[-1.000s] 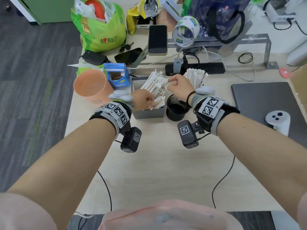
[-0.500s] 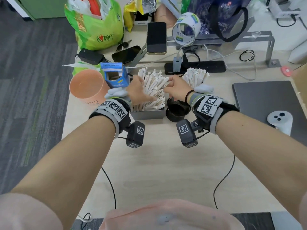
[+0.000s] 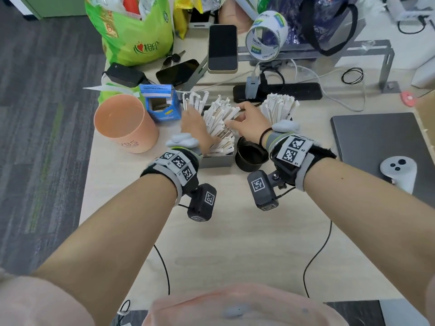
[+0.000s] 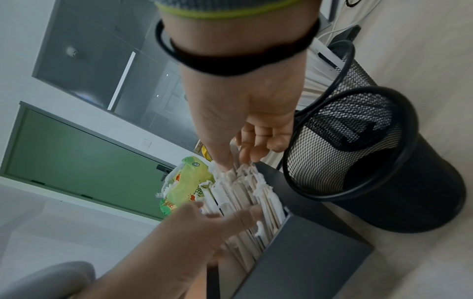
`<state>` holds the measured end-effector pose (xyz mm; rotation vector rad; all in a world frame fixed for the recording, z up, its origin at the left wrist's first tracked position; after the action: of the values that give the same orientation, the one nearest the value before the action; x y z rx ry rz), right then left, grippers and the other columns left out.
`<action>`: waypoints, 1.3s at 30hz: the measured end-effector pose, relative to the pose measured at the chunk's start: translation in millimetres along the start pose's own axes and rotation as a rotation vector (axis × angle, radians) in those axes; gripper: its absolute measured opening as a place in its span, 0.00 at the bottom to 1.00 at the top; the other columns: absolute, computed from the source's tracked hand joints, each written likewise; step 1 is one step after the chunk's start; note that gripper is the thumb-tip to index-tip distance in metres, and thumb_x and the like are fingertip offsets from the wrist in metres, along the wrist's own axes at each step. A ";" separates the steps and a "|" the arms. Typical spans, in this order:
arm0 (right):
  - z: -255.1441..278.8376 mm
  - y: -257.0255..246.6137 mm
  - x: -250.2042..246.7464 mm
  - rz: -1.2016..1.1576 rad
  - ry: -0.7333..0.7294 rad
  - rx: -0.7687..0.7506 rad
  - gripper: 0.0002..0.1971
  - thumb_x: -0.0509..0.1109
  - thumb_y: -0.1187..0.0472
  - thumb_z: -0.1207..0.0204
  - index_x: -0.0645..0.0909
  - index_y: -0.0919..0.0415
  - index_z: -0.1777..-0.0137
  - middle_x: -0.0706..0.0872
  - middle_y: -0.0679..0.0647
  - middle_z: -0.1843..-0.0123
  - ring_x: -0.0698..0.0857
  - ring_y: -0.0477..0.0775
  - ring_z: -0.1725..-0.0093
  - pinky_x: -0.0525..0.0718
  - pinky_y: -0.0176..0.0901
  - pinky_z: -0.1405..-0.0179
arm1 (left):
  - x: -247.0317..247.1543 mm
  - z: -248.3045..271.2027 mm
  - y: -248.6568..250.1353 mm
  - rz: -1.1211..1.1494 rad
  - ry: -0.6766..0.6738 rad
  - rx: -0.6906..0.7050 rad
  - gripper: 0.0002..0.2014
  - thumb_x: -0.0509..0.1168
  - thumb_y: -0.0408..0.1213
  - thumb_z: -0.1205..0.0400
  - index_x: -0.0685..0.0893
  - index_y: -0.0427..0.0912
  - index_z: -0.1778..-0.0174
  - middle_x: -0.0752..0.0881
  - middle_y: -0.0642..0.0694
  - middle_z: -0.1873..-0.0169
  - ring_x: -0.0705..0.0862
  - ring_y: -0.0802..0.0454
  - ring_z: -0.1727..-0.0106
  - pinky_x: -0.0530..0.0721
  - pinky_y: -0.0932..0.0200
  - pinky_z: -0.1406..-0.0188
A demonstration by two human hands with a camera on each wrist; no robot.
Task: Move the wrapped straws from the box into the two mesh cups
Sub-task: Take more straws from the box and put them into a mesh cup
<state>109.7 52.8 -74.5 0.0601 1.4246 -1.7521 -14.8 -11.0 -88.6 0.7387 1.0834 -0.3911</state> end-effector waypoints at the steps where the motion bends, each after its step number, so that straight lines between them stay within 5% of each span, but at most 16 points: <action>1: 0.5 0.7 0.6 0.004 -0.001 0.000 0.26 0.71 0.55 0.26 0.69 0.60 0.30 0.76 0.42 0.66 0.79 0.47 0.63 0.73 0.33 0.68 | -1.9 1.9 1.9 -0.047 0.062 0.032 0.56 0.82 0.50 0.40 0.58 0.38 0.22 0.70 0.40 0.28 0.71 0.43 0.28 0.73 0.50 0.31; 4: -1.0 2.7 1.0 -0.021 0.011 0.009 0.27 0.72 0.55 0.27 0.68 0.59 0.30 0.76 0.44 0.67 0.77 0.43 0.68 0.76 0.36 0.63 | -4.7 -1.2 -1.0 -0.082 0.162 -0.046 0.68 0.83 0.58 0.49 0.51 0.37 0.19 0.65 0.40 0.23 0.67 0.43 0.24 0.69 0.47 0.28; 7: -5.5 2.5 -2.4 -0.055 0.040 0.010 0.27 0.73 0.54 0.28 0.69 0.59 0.31 0.76 0.45 0.67 0.78 0.45 0.66 0.78 0.42 0.54 | -4.3 -9.5 -3.1 -0.010 0.007 -0.140 0.71 0.82 0.58 0.44 0.42 0.31 0.18 0.53 0.37 0.17 0.54 0.41 0.16 0.53 0.48 0.16; 14: -6.1 2.6 5.5 0.026 -0.098 0.028 0.25 0.72 0.57 0.31 0.72 0.58 0.33 0.85 0.55 0.44 0.87 0.57 0.48 0.82 0.27 0.79 | 9.0 -4.3 -7.5 -0.305 0.015 0.183 0.50 0.80 0.58 0.42 0.69 0.39 0.27 0.54 0.43 0.16 0.50 0.46 0.15 0.51 0.44 0.16; 17: -4.6 -0.5 7.6 0.025 -0.158 0.023 0.17 0.69 0.60 0.29 0.79 0.61 0.40 0.87 0.59 0.49 0.88 0.58 0.53 0.91 0.50 0.66 | 9.8 -4.0 -4.4 -0.241 -0.051 0.254 0.47 0.80 0.52 0.39 0.68 0.36 0.28 0.57 0.40 0.18 0.59 0.44 0.18 0.61 0.49 0.20; 20: -3.1 -1.7 6.8 -0.006 -0.168 0.048 0.19 0.70 0.59 0.31 0.77 0.63 0.40 0.87 0.60 0.49 0.87 0.57 0.55 0.91 0.55 0.60 | 10.4 -1.5 1.2 -0.068 -0.033 0.254 0.41 0.80 0.45 0.37 0.69 0.37 0.32 0.67 0.40 0.26 0.72 0.42 0.29 0.74 0.53 0.36; 24: -1.4 0.2 3.5 -0.048 -0.138 0.069 0.23 0.69 0.64 0.28 0.70 0.61 0.33 0.77 0.45 0.60 0.83 0.54 0.54 0.86 0.45 0.63 | 13.4 2.0 4.9 -0.005 -0.125 0.159 0.47 0.81 0.40 0.36 0.62 0.37 0.25 0.72 0.37 0.30 0.73 0.41 0.29 0.72 0.49 0.30; 28: 4.1 -0.5 -0.6 -0.017 -0.142 0.047 0.11 0.67 0.66 0.26 0.74 0.59 0.45 0.76 0.46 0.64 0.81 0.49 0.62 0.83 0.40 0.69 | 7.2 -1.3 4.7 -0.055 -0.123 0.128 0.39 0.78 0.42 0.32 0.66 0.35 0.29 0.74 0.37 0.32 0.74 0.42 0.30 0.71 0.51 0.31; 32: 2.5 0.2 -3.1 -0.020 -0.138 0.058 0.26 0.69 0.64 0.26 0.66 0.63 0.29 0.74 0.43 0.61 0.78 0.42 0.65 0.84 0.39 0.70 | 2.6 -0.1 2.3 -0.001 -0.180 0.202 0.36 0.74 0.47 0.31 0.70 0.39 0.30 0.78 0.38 0.36 0.75 0.40 0.34 0.74 0.48 0.33; 35: 3.1 -0.8 -7.5 -0.017 -0.128 0.043 0.29 0.68 0.64 0.26 0.65 0.59 0.26 0.75 0.42 0.58 0.79 0.42 0.63 0.81 0.35 0.72 | 5.3 -2.8 -3.4 0.047 -0.200 0.263 0.33 0.63 0.61 0.41 0.80 0.46 0.42 0.84 0.43 0.48 0.80 0.41 0.43 0.80 0.48 0.41; 37: 1.3 -1.9 -7.3 -0.016 -0.136 0.036 0.31 0.70 0.62 0.27 0.64 0.57 0.25 0.78 0.48 0.47 0.82 0.50 0.57 0.80 0.36 0.72 | -6.2 2.4 -6.1 0.117 -0.192 0.245 0.26 0.68 0.54 0.36 0.82 0.44 0.46 0.84 0.48 0.51 0.81 0.48 0.48 0.80 0.55 0.45; 39: 0.1 -3.2 -7.1 0.004 -0.138 0.024 0.32 0.71 0.59 0.29 0.64 0.56 0.25 0.75 0.52 0.41 0.82 0.54 0.50 0.77 0.35 0.70 | -10.5 3.0 -10.5 0.240 -0.193 0.244 0.22 0.74 0.40 0.29 0.82 0.38 0.40 0.83 0.46 0.50 0.81 0.54 0.53 0.77 0.67 0.54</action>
<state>112.2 56.6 -68.2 -0.0444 1.3034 -1.7360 -24.0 -21.1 -82.0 1.0143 0.7620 -0.3836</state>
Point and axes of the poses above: each hand's wrist, its own z-axis away from the middle knuckle, its own x-axis out of the palm, y = z × x, the point moved 2 cm from there along -z, towards the middle knuckle
